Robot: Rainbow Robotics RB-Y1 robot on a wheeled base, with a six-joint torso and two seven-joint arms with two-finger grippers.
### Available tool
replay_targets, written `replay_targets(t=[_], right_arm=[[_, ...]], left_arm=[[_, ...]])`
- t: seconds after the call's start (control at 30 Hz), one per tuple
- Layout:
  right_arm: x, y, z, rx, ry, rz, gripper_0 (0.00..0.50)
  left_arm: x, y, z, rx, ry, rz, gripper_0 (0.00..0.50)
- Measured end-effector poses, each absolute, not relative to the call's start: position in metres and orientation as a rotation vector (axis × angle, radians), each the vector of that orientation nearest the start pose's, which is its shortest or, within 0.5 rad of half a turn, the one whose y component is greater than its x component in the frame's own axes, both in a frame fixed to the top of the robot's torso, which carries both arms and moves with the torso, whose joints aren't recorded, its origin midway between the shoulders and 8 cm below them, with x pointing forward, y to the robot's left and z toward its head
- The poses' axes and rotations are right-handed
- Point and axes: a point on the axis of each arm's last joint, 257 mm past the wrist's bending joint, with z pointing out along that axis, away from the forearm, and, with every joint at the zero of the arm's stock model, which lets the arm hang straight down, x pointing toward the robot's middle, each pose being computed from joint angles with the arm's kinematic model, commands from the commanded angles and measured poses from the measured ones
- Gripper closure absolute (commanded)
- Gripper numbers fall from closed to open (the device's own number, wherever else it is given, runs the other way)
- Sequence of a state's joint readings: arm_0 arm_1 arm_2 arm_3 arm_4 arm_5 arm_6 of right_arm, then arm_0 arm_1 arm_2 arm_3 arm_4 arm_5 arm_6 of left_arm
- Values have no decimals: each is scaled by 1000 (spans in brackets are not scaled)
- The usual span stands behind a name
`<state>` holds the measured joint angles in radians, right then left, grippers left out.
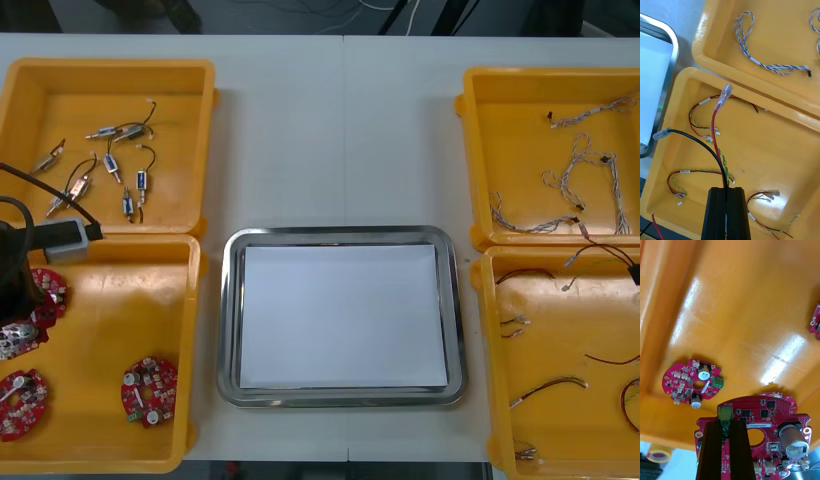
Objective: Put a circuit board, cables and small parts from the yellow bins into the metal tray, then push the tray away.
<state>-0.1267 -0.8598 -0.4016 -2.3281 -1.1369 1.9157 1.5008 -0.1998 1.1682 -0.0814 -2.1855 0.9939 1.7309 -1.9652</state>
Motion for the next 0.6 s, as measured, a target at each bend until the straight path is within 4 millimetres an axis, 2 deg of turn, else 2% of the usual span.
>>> replay_targets(t=[0.23,0.4,0.6], right_arm=[[345,-295,-129,-723,2552,22,500],[344,-274,-129,-829,2519,7,500],[338,-260,-134,-910,2501,-1,500]], left_arm=[[343,354,-185,1088,2679,337,500],[341,331,-180,1106,2656,297,500],[349,295,-169,1147,2566,237,500]])
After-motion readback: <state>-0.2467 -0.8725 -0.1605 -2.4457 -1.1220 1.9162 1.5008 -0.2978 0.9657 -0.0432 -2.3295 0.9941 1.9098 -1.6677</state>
